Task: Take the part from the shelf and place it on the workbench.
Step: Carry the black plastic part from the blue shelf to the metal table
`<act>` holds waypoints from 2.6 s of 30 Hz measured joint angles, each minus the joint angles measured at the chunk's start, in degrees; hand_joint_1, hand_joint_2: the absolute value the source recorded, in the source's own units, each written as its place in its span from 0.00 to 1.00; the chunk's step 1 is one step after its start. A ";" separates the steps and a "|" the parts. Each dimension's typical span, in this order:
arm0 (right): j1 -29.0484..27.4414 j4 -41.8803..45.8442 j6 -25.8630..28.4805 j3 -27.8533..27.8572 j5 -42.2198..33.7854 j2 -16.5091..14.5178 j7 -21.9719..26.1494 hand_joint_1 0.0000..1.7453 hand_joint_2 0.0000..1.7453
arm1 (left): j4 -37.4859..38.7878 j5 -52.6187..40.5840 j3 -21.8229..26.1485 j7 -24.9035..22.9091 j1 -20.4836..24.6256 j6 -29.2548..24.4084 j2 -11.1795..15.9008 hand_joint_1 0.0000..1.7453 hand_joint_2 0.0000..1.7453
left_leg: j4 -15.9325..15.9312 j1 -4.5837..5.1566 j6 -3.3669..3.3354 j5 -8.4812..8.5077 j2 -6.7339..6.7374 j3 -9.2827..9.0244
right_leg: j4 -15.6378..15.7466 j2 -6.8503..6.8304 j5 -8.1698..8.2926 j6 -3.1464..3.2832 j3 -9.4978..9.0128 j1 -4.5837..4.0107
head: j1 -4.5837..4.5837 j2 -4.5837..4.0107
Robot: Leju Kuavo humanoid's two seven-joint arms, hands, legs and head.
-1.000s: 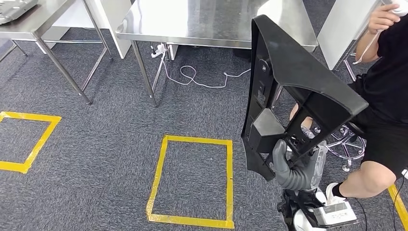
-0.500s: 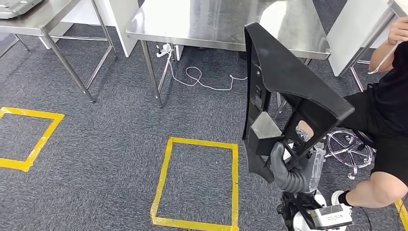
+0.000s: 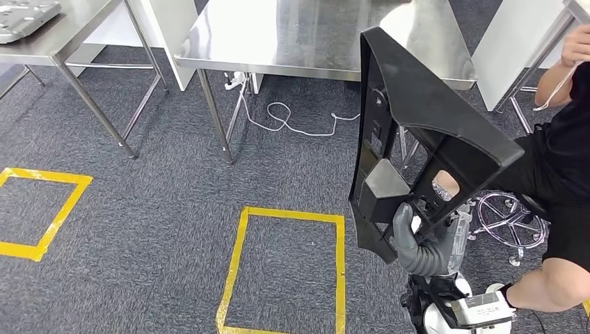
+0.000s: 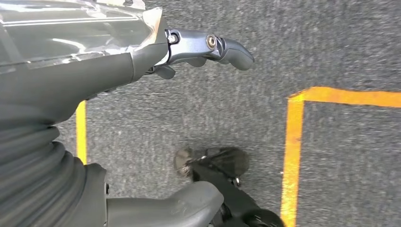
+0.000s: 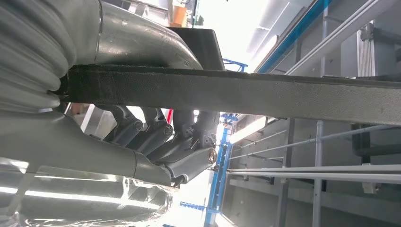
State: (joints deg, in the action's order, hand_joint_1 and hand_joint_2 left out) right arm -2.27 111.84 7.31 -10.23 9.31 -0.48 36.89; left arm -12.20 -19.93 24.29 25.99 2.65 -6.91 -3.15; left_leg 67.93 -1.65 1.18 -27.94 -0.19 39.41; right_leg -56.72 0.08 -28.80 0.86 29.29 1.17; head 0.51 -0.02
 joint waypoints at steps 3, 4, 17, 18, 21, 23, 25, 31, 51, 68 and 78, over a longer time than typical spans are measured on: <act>0.14 -0.02 0.00 0.01 -0.01 -0.01 0.01 1.00 1.00 | -0.01 0.00 0.07 -0.01 0.15 0.02 0.01 0.00 1.00 | -8.74 0.27 -0.61 3.28 0.17 -3.93 | 0.14 0.02 -1.42 -1.16 -1.05 -0.30 | 0.02 0.01; 0.19 -0.03 0.00 0.01 -0.01 -0.01 0.00 1.00 1.00 | -0.01 0.00 0.08 0.00 0.20 0.03 0.01 0.00 1.00 | -9.51 0.51 -1.07 2.78 0.13 -4.33 | 0.06 -0.01 -1.54 -1.67 -1.35 -0.45 | 0.05 0.01; 0.02 -0.26 -0.01 -0.02 -0.02 0.15 0.02 1.00 1.00 | 0.01 0.02 0.10 0.02 0.06 0.03 -0.25 0.00 1.00 | -10.92 0.67 -3.29 -0.70 -0.48 -9.49 | -9.05 -0.05 -2.04 -4.54 8.66 0.09 | -0.30 0.00; 0.02 -0.26 -0.01 -0.02 -0.02 0.15 0.02 1.00 1.00 | 0.01 0.02 0.10 0.02 0.06 0.03 -0.26 0.00 1.00 | -10.92 0.66 -3.27 -0.74 -0.48 -9.55 | -8.68 -0.05 -1.81 -4.58 8.55 0.11 | -0.29 0.00; -0.04 -0.31 -0.01 -0.03 0.00 0.15 0.02 1.00 1.00 | 0.02 0.02 0.11 0.02 0.05 0.03 -0.28 0.00 1.00 | -10.86 0.79 -2.76 -1.55 -0.47 -9.96 | -5.06 -0.34 0.77 -4.33 7.44 0.12 | -0.39 0.01; -0.17 -0.36 -0.01 0.04 0.01 0.11 0.02 1.00 1.00 | 0.03 0.02 0.13 0.02 0.21 0.03 -0.31 0.00 1.00 | -9.37 0.73 -1.64 -2.69 -0.24 -10.29 | -2.07 -0.51 2.72 -2.46 5.66 0.13 | -0.34 0.01; -0.20 -0.35 -0.01 0.17 0.00 0.05 0.02 1.00 1.00 | 0.03 0.00 0.14 0.03 0.39 0.07 -0.39 0.00 1.00 | -4.27 0.51 -0.81 -3.57 0.00 -8.08 | -1.92 -0.38 2.19 -0.42 4.35 0.07 | -0.14 0.01; -0.17 -0.35 -0.08 0.25 0.08 0.02 0.02 1.00 1.00 | 0.03 -0.02 0.27 0.02 0.08 0.16 -0.45 0.00 1.00 | 3.31 0.79 -1.20 -5.40 0.01 1.73 | -1.86 0.15 -0.75 0.58 0.95 -0.78 | -0.13 0.00; 0.33 -0.78 -0.10 0.25 0.23 0.08 -0.19 1.00 1.00 | 0.07 0.03 0.73 0.02 -0.03 -0.02 -0.43 0.00 1.00 | -9.96 1.38 -2.84 -2.90 -1.41 -10.99 | -2.82 -0.39 3.07 -4.31 6.39 0.24 | -0.73 0.00; 0.28 -0.63 -0.13 0.26 0.33 -0.36 -0.43 1.00 1.00 | 0.01 -0.05 0.92 0.03 0.07 0.02 -0.34 0.00 1.00 | -8.95 2.36 -4.04 2.93 -0.33 -2.62 | -1.47 0.14 -2.19 -1.96 -2.40 -0.71 | -0.37 0.00; 0.85 -0.46 -0.25 0.23 0.38 -0.39 -1.06 1.00 1.00 | 0.01 -0.10 0.91 0.02 0.02 0.29 -0.40 0.00 1.00 | -10.59 1.47 -5.09 0.36 -0.90 -8.52 | -12.91 0.02 -3.71 -4.33 7.97 0.12 | -0.61 0.00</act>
State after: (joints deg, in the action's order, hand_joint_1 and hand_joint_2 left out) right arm -1.42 111.38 7.06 -10.01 9.69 -0.87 35.83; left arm -12.20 -20.04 25.21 26.01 2.67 -6.62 -3.55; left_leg 57.34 -0.18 -3.91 -27.58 -1.09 30.89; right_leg -69.63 0.11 -32.51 -3.47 37.25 1.28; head -0.10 -0.02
